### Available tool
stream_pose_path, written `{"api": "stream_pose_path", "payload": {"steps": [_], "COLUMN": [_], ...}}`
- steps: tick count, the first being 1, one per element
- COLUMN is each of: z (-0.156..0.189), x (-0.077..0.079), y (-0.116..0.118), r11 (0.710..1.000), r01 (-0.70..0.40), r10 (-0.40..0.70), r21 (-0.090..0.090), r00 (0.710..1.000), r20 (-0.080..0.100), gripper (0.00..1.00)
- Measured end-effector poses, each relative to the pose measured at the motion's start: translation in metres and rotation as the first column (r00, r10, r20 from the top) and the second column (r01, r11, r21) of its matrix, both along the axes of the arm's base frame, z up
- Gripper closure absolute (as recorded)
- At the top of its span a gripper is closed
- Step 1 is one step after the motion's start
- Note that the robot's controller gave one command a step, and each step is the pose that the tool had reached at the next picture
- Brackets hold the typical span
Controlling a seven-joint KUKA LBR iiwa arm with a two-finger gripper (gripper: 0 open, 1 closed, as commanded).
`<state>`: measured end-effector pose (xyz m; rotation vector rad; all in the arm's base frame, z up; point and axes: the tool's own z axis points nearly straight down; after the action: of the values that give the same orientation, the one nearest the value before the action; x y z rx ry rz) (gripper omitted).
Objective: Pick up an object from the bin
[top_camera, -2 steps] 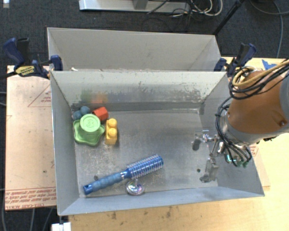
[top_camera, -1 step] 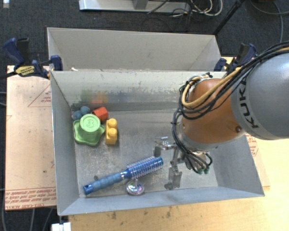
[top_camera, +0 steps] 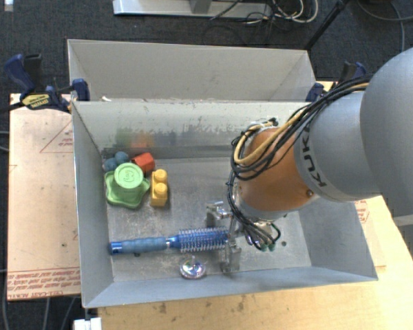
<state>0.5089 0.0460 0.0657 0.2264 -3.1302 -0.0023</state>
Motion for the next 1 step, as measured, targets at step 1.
{"api": "stream_pose_path", "payload": {"steps": [1], "z": [0.0035], "x": [0.0002], "y": [-0.0002], "r11": [1.000], "r01": [0.000], "r10": [0.000], "r21": [-0.001], "r00": [1.000], "r20": [0.003], "gripper": [1.00]}}
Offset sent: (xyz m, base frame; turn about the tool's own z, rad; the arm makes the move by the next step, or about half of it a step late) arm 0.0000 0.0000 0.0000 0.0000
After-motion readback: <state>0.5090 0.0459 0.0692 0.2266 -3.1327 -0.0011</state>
